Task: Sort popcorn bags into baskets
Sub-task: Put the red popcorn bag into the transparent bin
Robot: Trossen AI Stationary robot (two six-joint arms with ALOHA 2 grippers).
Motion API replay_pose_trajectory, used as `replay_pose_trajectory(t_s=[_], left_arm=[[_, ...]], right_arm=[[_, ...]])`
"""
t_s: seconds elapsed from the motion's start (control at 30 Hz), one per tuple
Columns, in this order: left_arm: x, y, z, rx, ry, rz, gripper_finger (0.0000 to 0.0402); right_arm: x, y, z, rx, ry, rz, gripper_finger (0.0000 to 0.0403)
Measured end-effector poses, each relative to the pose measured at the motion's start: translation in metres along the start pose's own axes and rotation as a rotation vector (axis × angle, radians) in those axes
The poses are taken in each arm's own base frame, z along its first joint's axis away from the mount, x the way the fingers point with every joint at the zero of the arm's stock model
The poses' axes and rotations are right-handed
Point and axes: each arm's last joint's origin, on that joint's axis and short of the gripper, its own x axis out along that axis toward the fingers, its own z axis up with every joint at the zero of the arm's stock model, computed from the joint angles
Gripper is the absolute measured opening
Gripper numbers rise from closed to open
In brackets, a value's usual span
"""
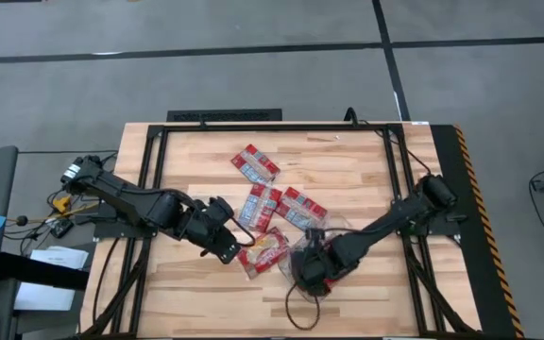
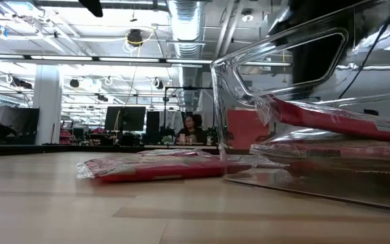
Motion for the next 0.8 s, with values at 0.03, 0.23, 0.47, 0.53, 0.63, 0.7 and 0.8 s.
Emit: replay_pose_trajectory(t_s=[0.03, 0.23, 0.47, 0.53, 0.63, 0.7, 0.8], left_arm=[[0.0, 0.0, -0.001, -0.002, -0.016, 0.007, 0.0242], [0.021, 0.002, -0.025, -0.05, -0.03, 0.03, 0.0242], [0.064, 0.008, -0.059, -0.193, -0.029, -0.052, 0.0242], [0.071, 0.01, -0.065, -0.22, -0.031, -0.073, 0.0242], [0.079, 0.014, -0.072, -0.253, -0.027, -0.076, 0.0242], [0.081, 0.016, -0.075, -0.273, -0.03, -0.077, 0.0242], [0.081, 0.016, -0.079, -0.3, -0.056, -0.073, 0.0242]], right_arm=[[0.0, 0.003, -0.003, -0.012, 0.018, 0.017, 0.0063], [-0.01, 0.024, -0.018, -0.068, 0.056, 0.054, 0.0063], [-0.037, 0.016, -0.004, 0.028, -0.205, -0.113, 0.0063], [-0.028, 0.007, 0.002, 0.042, -0.194, -0.141, 0.0063], [-0.004, -0.004, 0.009, 0.058, -0.136, -0.19, 0.0063], [0.012, -0.007, 0.008, 0.03, -0.074, -0.187, 0.0063], [0.029, -0.001, 0.007, -0.002, -0.018, -0.137, 0.0063]])
